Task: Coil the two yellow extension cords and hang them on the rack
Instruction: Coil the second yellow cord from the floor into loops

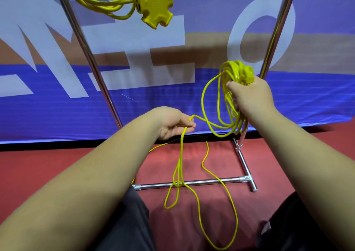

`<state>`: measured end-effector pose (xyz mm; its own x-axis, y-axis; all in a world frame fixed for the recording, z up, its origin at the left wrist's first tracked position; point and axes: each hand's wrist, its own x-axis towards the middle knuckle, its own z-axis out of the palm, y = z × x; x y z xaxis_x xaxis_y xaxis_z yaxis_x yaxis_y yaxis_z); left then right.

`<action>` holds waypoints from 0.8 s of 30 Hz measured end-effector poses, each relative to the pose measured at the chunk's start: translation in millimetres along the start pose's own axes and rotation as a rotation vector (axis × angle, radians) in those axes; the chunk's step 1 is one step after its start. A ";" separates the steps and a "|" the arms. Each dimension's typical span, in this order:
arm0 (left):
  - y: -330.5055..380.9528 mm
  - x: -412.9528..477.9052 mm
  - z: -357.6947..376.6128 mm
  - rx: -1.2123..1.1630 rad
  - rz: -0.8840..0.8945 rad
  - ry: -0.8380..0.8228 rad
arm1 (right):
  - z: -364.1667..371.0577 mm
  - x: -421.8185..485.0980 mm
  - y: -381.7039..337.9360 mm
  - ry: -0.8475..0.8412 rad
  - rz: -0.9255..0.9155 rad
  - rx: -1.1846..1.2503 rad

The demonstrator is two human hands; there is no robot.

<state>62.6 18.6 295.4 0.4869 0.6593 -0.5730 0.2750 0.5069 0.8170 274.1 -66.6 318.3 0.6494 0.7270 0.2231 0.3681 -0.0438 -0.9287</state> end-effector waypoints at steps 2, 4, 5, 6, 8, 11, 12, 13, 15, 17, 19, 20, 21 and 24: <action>-4.0 7.1 -7.1 0.349 0.091 0.169 | -0.8 -0.8 -1.6 -0.017 0.021 0.045; -6.3 12.1 -14.2 0.806 0.212 0.335 | -2.4 -1.0 -2.9 -0.044 0.065 0.164; -7.3 13.5 -16.5 0.982 0.258 0.392 | -3.6 -0.8 -3.5 -0.066 0.088 0.231; -8.6 13.9 -18.2 1.112 0.297 0.428 | -5.2 -1.2 -4.7 -0.094 0.111 0.291; -9.6 14.6 -23.8 1.270 0.355 0.448 | -9.5 -2.5 -8.6 -0.148 0.153 0.363; -4.1 14.7 -39.5 1.297 0.442 0.482 | -17.0 -2.1 -9.5 -0.255 0.188 0.382; -1.8 15.2 -45.7 1.242 0.467 0.509 | -19.5 -2.3 -9.4 -0.301 0.187 0.362; 0.0 16.8 -51.7 1.168 0.496 0.539 | -21.6 -2.8 -8.8 -0.351 0.183 0.337; 2.2 17.3 -59.4 1.028 0.546 0.593 | -25.3 -4.1 -7.0 -0.443 0.185 0.282; 3.2 16.8 -62.9 0.937 0.571 0.647 | -26.0 -7.0 -6.1 -0.511 0.219 0.261; 2.5 15.9 -63.5 0.874 0.555 0.671 | -25.1 -9.3 -5.5 -0.582 0.266 0.256; 1.9 14.1 -61.3 0.835 0.518 0.647 | -24.9 -11.0 -6.1 -0.617 0.282 0.254; 1.1 14.0 -59.2 0.773 0.474 0.608 | -24.9 -12.8 -6.9 -0.655 0.291 0.253; 1.8 11.1 -49.9 0.390 0.273 0.471 | -25.6 -18.8 -10.1 -0.752 0.301 0.252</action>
<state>27.1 54.6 287.3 0.1918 0.9524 -0.2371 0.5156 0.1078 0.8500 275.2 -97.3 331.0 0.0478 0.9749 -0.2173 0.0338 -0.2190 -0.9751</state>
